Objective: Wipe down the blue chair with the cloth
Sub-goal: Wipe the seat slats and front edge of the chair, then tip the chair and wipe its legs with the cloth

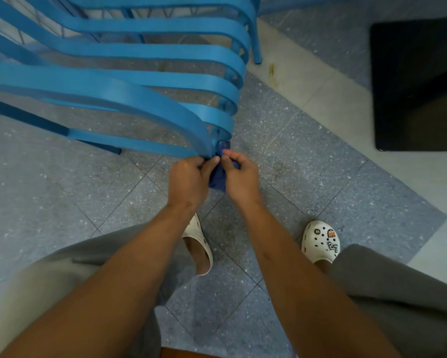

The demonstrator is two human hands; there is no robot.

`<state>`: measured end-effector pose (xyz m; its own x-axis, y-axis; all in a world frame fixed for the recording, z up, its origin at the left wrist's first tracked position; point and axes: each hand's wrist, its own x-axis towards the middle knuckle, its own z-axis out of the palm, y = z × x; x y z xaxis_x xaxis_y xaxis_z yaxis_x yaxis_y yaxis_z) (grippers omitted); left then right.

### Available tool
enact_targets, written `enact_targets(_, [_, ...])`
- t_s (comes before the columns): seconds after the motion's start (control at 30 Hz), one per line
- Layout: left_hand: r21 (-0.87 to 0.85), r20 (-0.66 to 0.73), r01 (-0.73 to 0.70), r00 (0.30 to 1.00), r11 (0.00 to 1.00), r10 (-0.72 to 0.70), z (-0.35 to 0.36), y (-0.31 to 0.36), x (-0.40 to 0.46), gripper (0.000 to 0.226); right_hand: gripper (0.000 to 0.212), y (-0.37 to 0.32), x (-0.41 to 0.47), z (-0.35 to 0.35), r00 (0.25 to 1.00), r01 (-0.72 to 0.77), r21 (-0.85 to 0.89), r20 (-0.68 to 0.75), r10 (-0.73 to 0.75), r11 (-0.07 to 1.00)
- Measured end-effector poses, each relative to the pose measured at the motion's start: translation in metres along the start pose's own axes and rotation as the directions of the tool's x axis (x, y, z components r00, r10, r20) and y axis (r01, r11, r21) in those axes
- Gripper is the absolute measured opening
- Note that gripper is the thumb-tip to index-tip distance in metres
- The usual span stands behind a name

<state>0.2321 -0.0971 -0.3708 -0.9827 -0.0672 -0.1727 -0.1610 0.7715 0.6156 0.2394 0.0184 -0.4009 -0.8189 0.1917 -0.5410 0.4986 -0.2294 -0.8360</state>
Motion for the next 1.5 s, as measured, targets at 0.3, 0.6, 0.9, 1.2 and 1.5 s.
enact_targets(0.3, [-0.155,-0.104,-0.053,0.994,0.987,0.038,-0.025,0.016,-0.012,0.033,0.02,-0.018,-0.008,0.013,0.999,-0.047,-0.038,-0.025,0.046,0.998])
enact_targets(0.6, [-0.259,-0.25,-0.125,0.967,0.958,0.059,-0.085,0.046,-0.023,0.011,0.015,-0.069,-0.059,0.022,0.974,0.209,0.04,-0.097,-0.205,0.977])
enact_targets(0.9, [-0.409,-0.39,-0.128,0.92,0.903,-0.046,-0.123,0.089,-0.032,0.041,0.022,-0.119,-0.088,0.035,0.755,0.651,-0.085,-0.031,-0.655,0.755])
enact_targets(1.2, [-0.48,-0.366,-0.058,0.92,0.875,-0.14,-0.116,0.098,-0.037,0.039,0.025,-0.073,-0.072,0.022,0.873,0.472,-0.137,-0.062,-0.483,0.871])
enact_targets(1.5, [-0.89,-0.199,-0.036,0.927,0.454,-0.318,-0.112,0.131,-0.032,0.02,0.035,-0.076,-0.087,0.029,0.897,0.427,-0.153,-0.056,-0.439,0.891])
